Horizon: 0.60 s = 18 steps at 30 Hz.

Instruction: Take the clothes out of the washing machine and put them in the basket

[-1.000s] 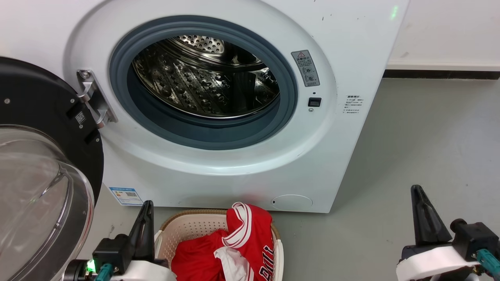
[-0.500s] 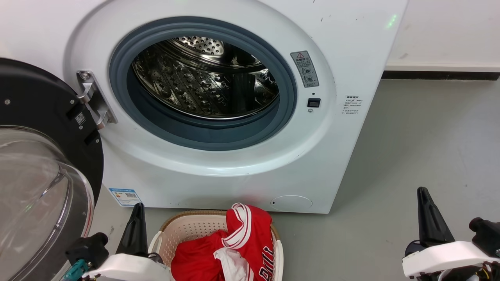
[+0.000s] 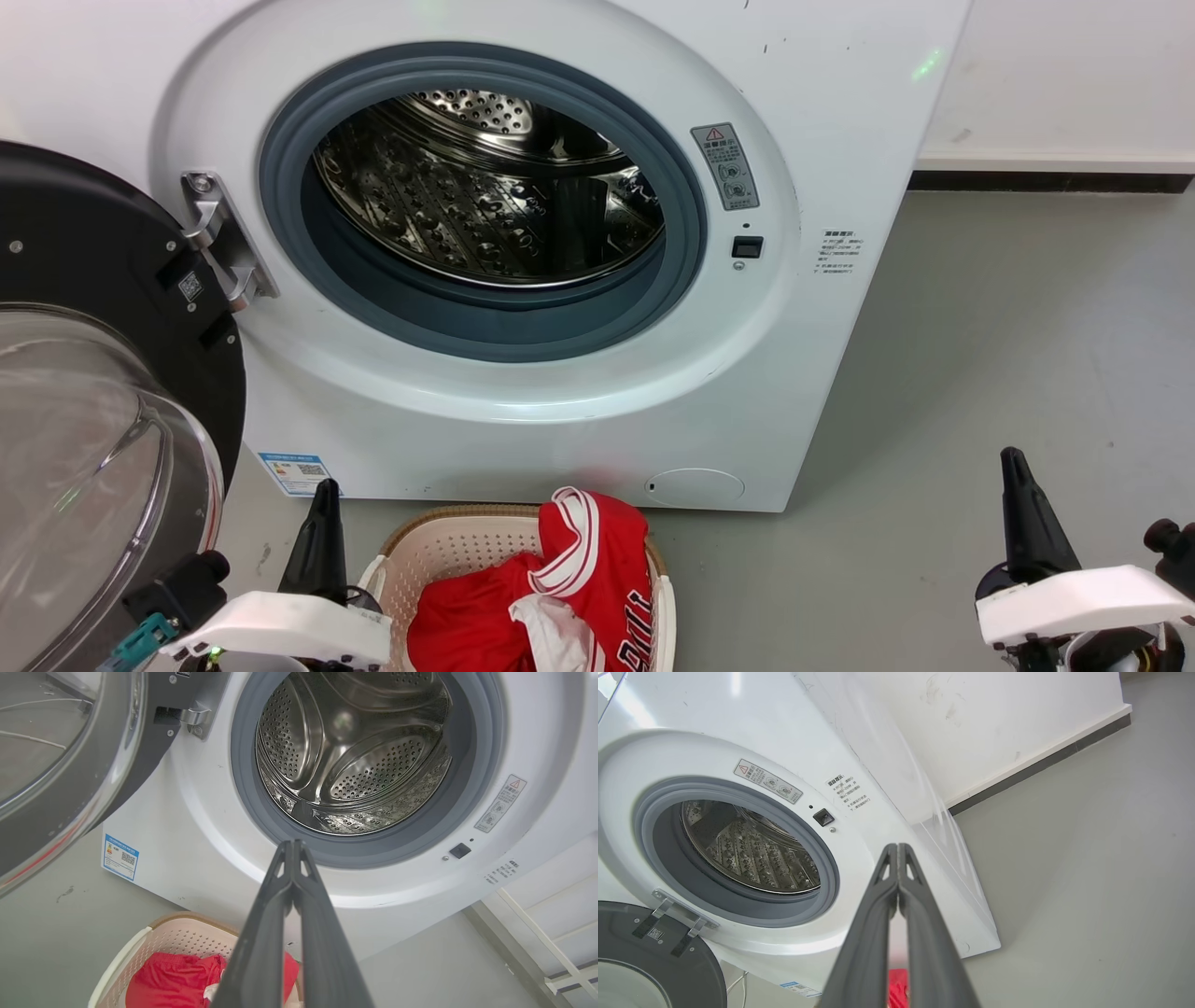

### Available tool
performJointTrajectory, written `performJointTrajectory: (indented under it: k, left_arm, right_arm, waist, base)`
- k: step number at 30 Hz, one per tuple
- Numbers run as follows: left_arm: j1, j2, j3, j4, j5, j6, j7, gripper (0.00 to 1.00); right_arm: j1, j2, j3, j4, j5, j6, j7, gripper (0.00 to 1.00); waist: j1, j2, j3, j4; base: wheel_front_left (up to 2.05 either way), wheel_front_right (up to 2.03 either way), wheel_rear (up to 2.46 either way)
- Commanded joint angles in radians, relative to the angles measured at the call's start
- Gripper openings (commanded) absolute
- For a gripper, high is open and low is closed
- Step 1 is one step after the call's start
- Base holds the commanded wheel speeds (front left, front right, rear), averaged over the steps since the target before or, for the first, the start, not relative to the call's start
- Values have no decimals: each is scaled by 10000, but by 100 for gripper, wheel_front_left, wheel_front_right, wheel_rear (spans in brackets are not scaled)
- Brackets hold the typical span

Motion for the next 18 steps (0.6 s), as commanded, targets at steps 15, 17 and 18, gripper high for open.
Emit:
performJointTrajectory:
  k: [15, 17, 18]
  left_arm:
    - [-464, 4, 195, 99, -2367, -133, 551, 0]
    - [-489, 3, 212, 124, -2632, -146, 613, 0]
    - [-520, 2, 230, 147, -2899, -161, 672, 0]
  right_arm:
    - [-511, -33, -82, 110, 2423, -1, 553, 0]
    - [-531, -34, -90, 135, 2700, -1, 620, 0]
    - [-539, -34, -98, 161, 2962, -1, 687, 0]
  waist:
    - [0, -1, -36, -30]
    - [0, -1, -41, -34]
    - [0, -1, -45, -38]
  base:
    - [0, 0, 0]
    - [0, 0, 0]
    - [0, 0, 0]
